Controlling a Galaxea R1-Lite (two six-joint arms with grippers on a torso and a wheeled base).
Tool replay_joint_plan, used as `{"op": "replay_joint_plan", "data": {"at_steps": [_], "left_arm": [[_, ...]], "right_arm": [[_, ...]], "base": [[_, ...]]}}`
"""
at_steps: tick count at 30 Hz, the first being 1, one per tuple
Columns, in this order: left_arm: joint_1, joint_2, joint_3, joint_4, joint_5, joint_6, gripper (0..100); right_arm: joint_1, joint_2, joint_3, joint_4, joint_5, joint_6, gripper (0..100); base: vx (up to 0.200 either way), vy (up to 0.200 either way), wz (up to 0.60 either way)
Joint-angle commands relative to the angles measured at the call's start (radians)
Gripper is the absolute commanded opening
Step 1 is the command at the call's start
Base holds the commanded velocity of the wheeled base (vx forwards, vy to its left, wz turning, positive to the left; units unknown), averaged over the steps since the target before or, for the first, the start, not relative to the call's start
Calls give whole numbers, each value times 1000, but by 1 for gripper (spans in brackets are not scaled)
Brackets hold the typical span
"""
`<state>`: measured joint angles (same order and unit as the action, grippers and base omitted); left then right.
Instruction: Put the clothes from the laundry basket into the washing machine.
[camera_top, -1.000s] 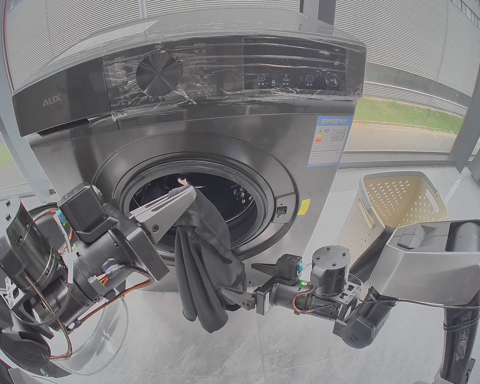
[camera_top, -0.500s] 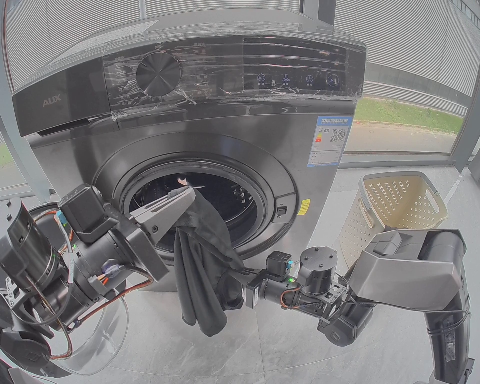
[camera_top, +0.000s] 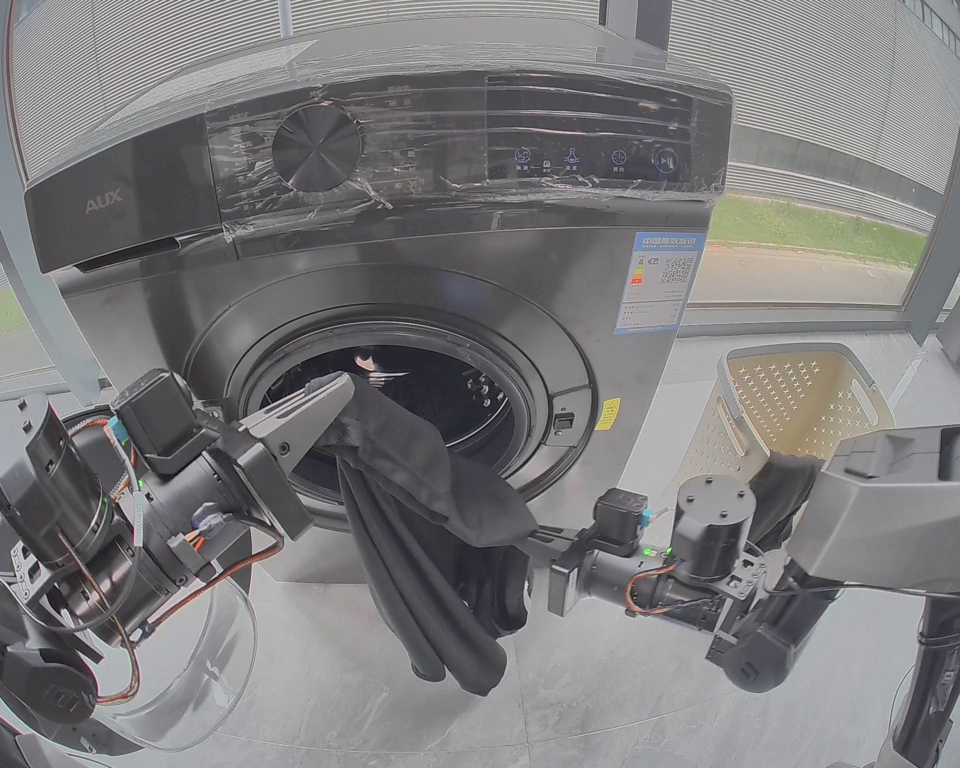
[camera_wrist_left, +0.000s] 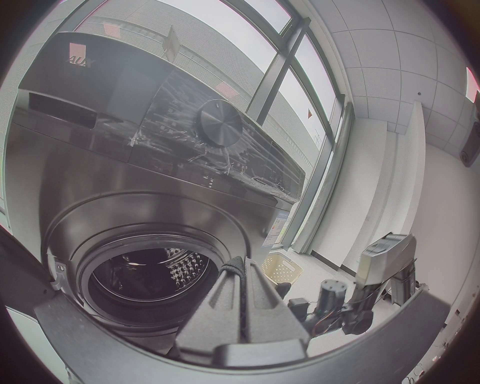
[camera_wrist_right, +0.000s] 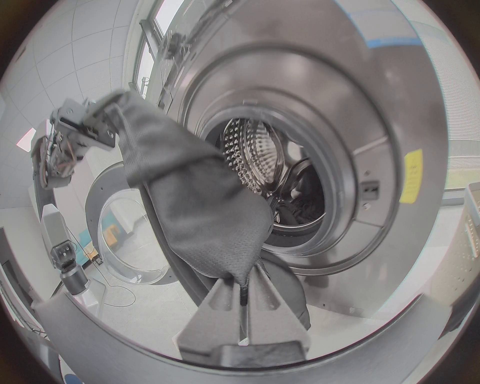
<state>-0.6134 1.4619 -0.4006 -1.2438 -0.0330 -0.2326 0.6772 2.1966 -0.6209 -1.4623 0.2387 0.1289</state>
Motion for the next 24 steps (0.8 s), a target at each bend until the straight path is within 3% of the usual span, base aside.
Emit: {"op": "replay_joint_plan", "data": {"at_steps": [1,5,11,24], "left_arm": [[21,2,26,0,10,4,0],[21,0,42,-2,13,7,0],[75,-3,48,-5,10,7,0],[118,-8,54,-29,12,10,0]], "right_arm": [[-33,-182,110,2,-1,-11,0],[-41,-230,124,2,-1,-11,0],[-65,-290,125,16,-1,-11,0],[-56,-308,70,25,-21,-11,0]], "base": [[0,0,0],[0,0,0],[0,0,0],[0,0,0]]}}
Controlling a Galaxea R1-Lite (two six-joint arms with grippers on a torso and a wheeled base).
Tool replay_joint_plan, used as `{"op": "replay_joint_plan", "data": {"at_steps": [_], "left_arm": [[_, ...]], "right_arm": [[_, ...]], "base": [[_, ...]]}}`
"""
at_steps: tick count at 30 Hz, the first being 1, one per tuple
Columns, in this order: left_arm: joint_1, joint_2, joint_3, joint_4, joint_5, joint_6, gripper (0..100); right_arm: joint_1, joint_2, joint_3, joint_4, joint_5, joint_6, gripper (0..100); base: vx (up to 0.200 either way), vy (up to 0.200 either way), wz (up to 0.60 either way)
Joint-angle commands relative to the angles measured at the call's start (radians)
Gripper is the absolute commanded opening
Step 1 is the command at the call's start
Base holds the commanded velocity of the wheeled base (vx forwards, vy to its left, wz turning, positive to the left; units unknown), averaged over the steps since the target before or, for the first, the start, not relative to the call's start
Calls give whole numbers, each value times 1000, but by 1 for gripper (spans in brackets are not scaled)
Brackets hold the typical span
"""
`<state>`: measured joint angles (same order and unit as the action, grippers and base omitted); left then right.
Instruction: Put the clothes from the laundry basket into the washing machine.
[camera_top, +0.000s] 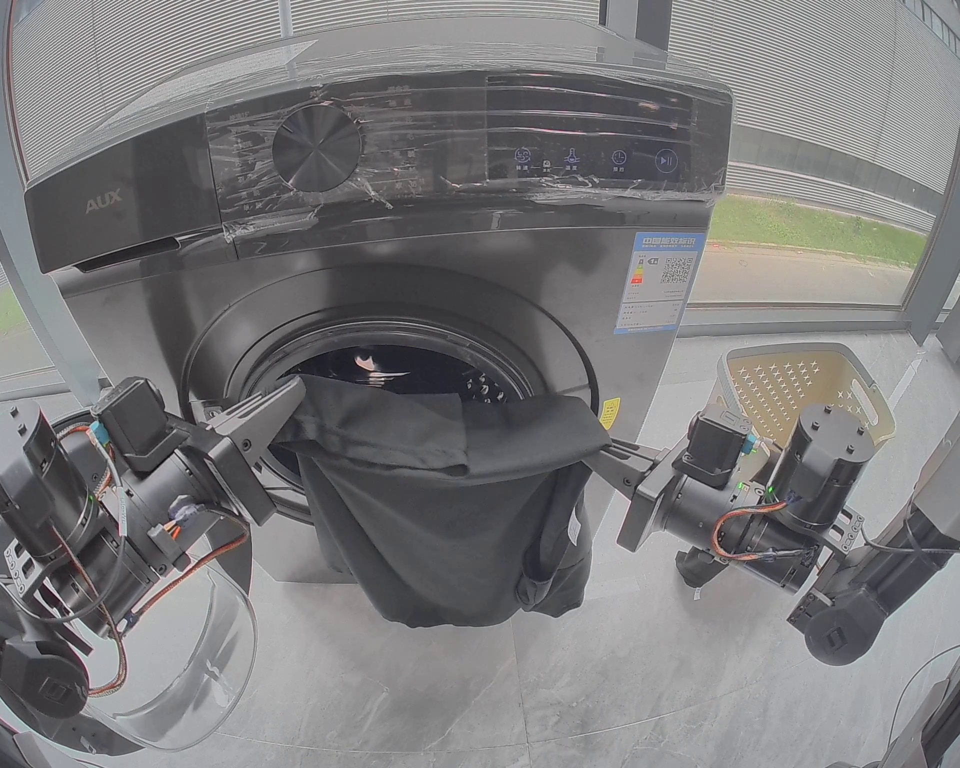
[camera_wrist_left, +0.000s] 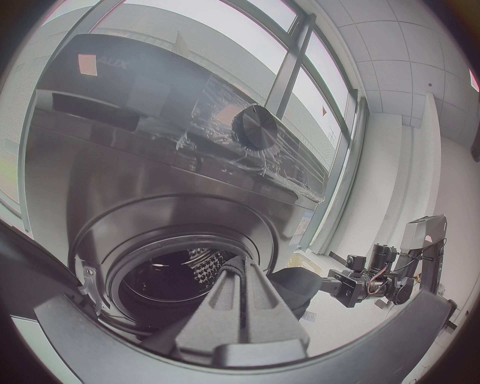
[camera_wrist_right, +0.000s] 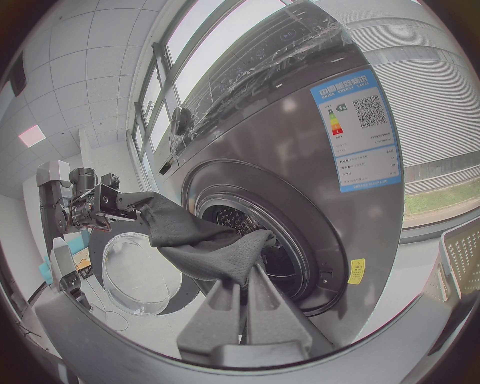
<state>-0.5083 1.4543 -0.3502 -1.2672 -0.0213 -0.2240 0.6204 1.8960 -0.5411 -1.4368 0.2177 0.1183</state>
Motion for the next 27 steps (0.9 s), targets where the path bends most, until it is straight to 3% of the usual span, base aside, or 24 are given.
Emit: {"op": "replay_joint_plan", "data": {"at_steps": [1,7,17,23,24,27], "left_arm": [[13,0,4,-6,0,2,0],[24,-2,36,-69,0,-1,0],[24,-5,56,-75,-2,-6,0],[20,-23,112,-70,-32,0,0],[22,-23,125,-70,-54,2,100],[22,-18,160,-63,-97,-1,100]], "right_arm": [[1,-8,-10,-1,0,0,0],[5,-31,-14,29,0,-8,0],[13,-37,-19,32,0,-8,0],[30,-31,-59,41,-6,-6,0],[33,-29,-69,52,-9,-6,0],[51,-28,-105,84,-20,-5,0]], "base": [[0,0,0],[0,0,0],[0,0,0],[0,0,0],[0,0,0],[0,0,0]]}}
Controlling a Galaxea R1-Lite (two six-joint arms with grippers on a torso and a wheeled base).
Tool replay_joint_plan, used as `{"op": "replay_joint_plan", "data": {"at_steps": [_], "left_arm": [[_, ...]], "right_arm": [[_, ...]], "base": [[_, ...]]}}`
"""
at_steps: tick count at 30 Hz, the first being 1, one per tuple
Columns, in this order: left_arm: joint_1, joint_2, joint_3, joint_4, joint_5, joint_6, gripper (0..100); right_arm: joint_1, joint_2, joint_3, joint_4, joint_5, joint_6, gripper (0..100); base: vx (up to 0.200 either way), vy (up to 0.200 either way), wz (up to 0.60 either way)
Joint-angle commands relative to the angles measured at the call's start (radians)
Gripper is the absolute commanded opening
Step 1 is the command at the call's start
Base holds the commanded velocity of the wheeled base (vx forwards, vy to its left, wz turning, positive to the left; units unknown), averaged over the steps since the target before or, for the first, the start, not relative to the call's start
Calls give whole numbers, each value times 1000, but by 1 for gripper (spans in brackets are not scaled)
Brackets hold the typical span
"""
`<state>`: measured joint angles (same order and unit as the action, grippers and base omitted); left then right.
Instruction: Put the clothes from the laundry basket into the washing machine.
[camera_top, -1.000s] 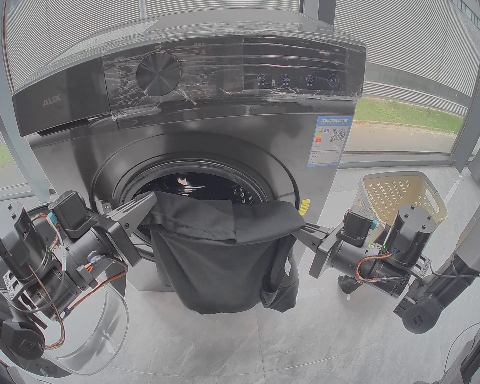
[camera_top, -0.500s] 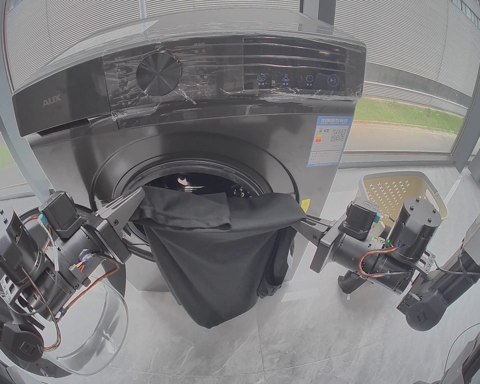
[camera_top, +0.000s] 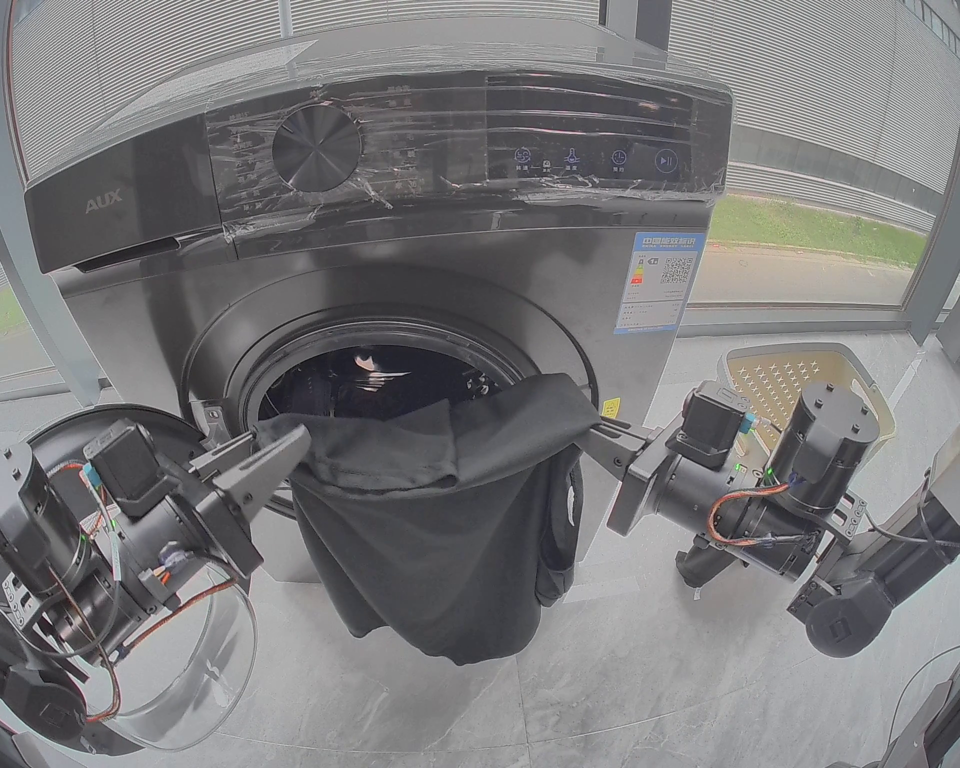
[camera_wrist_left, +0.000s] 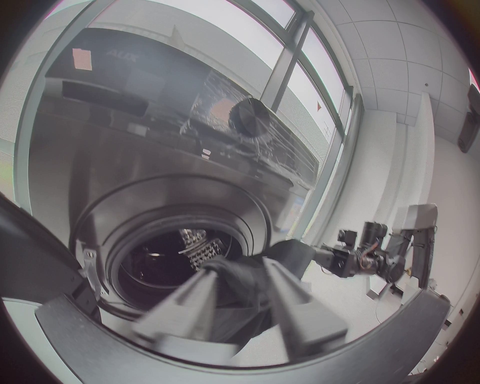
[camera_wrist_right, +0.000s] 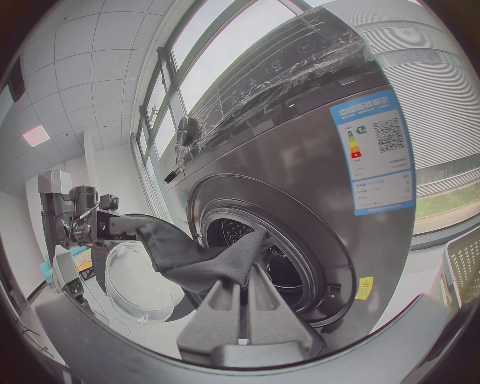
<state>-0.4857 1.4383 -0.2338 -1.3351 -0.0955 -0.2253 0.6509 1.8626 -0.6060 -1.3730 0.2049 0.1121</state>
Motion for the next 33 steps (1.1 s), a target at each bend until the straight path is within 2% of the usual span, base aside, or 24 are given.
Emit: {"op": "replay_joint_plan", "data": {"at_steps": [1,13,16,21,24,25,26,30,33], "left_arm": [[1,1,50,5,-24,0,100],[-8,96,93,10,-33,7,100],[-10,134,100,2,-53,11,100],[-51,165,159,1,-158,14,100],[-54,183,163,1,-173,21,100],[-53,218,156,-1,-173,55,100],[-53,237,151,-3,-173,72,100],[-57,301,133,-3,-164,107,100],[-73,338,114,-6,-147,113,100]], "right_arm": [[26,6,-48,26,-10,1,0],[59,72,-113,29,-13,4,0],[72,75,-124,29,-13,4,0],[79,81,-152,29,-13,6,0],[82,79,-152,29,-13,8,0],[93,79,-155,29,-13,11,0],[96,79,-159,29,-13,11,0],[110,81,-175,29,-12,12,0],[119,81,-176,31,-10,14,0]], "base": [[0,0,0],[0,0,0],[0,0,0],[0,0,0],[0,0,0],[0,0,0],[0,0,0],[0,0,0],[0,0,0]]}}
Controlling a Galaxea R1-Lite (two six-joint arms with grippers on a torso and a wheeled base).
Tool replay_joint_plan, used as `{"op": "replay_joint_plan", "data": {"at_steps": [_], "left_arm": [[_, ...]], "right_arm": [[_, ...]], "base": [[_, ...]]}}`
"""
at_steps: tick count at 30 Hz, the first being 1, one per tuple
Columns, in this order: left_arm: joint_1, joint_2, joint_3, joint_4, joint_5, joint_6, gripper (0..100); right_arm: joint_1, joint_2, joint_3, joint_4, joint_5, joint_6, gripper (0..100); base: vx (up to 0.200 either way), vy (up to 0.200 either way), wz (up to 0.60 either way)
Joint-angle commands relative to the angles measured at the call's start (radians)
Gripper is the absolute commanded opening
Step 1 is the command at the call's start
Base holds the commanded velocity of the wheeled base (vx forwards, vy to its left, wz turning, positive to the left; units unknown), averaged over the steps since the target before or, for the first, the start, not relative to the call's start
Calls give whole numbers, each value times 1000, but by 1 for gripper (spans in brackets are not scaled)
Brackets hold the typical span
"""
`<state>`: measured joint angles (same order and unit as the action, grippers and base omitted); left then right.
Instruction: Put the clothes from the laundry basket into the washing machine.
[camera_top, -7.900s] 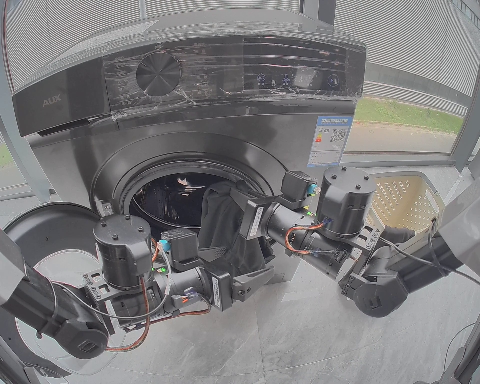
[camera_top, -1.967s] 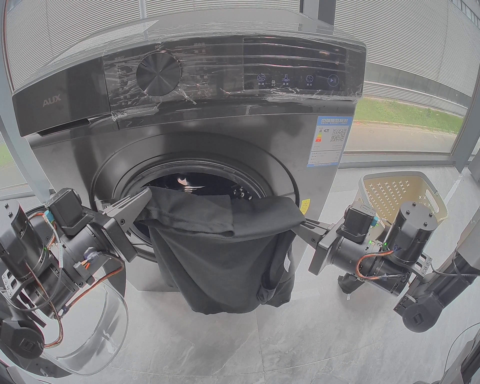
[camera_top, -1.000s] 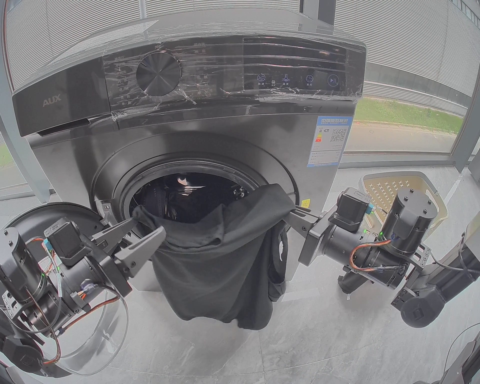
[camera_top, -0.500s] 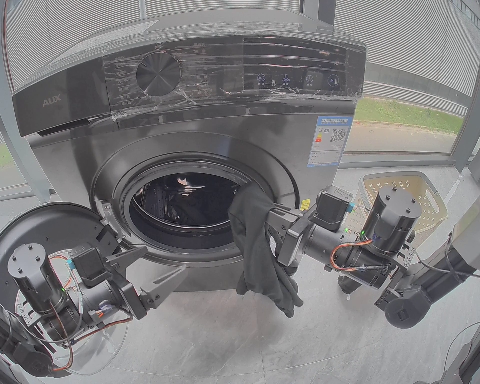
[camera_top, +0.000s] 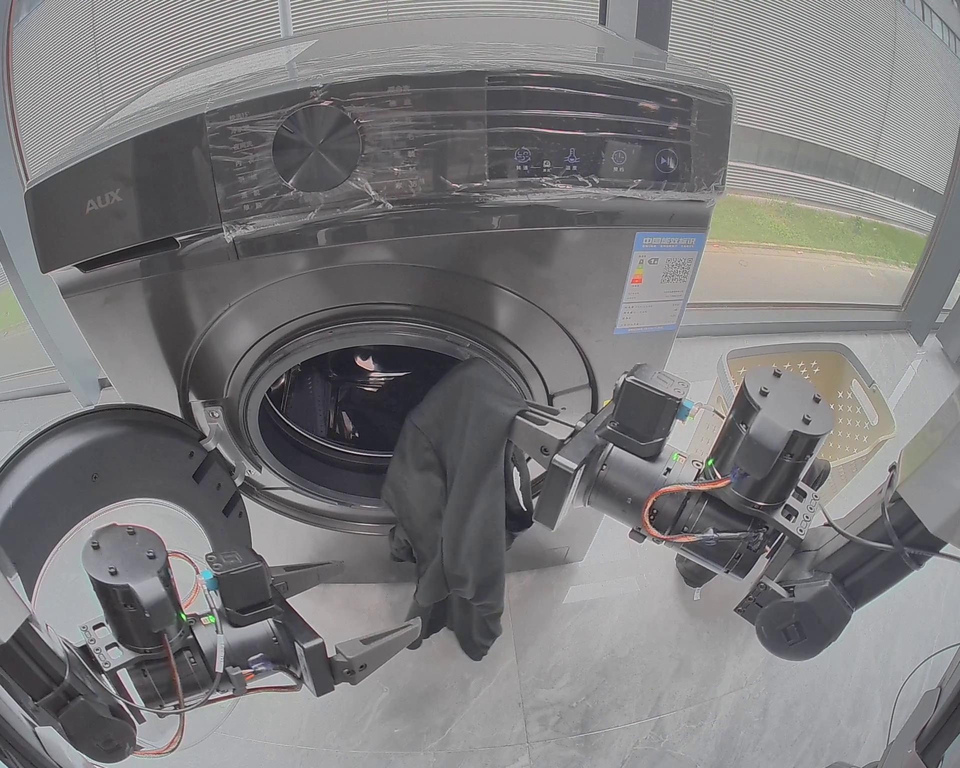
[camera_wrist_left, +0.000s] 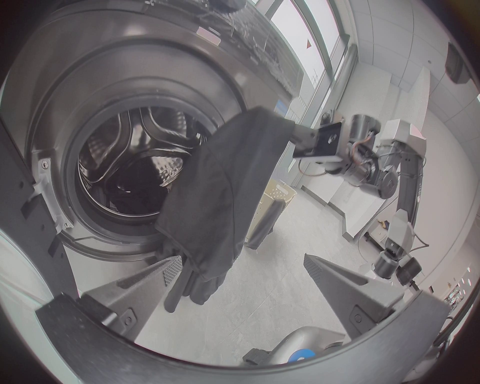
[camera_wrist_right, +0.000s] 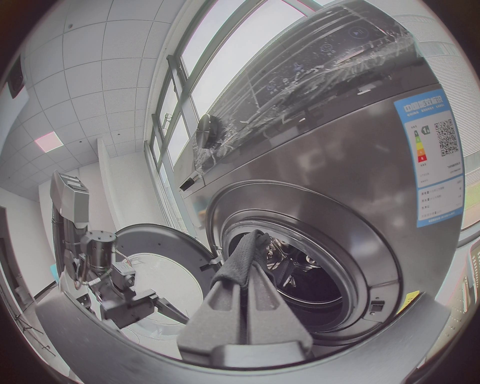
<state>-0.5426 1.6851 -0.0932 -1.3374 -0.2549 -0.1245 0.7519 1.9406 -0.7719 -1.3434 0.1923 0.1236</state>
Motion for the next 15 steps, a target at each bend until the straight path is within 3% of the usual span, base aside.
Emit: {"op": "replay_joint_plan", "data": {"at_steps": [1,8,9,12,14,15], "left_arm": [[-16,96,-30,-3,14,12,100],[-16,208,-72,-98,23,11,100],[-16,265,-83,-164,57,11,100],[-17,332,-111,-221,121,16,100],[-19,344,-123,-218,131,16,100],[-23,350,-131,-216,131,14,100]], "right_arm": [[18,3,-10,1,2,2,0],[33,20,-18,10,-5,4,0],[46,20,-24,26,-33,4,0],[61,21,-44,38,-44,13,0],[61,23,-53,49,-50,16,0],[67,27,-64,67,-82,18,0]], "base": [[0,0,0],[0,0,0],[0,0,0],[0,0,0],[0,0,0],[0,0,0]]}}
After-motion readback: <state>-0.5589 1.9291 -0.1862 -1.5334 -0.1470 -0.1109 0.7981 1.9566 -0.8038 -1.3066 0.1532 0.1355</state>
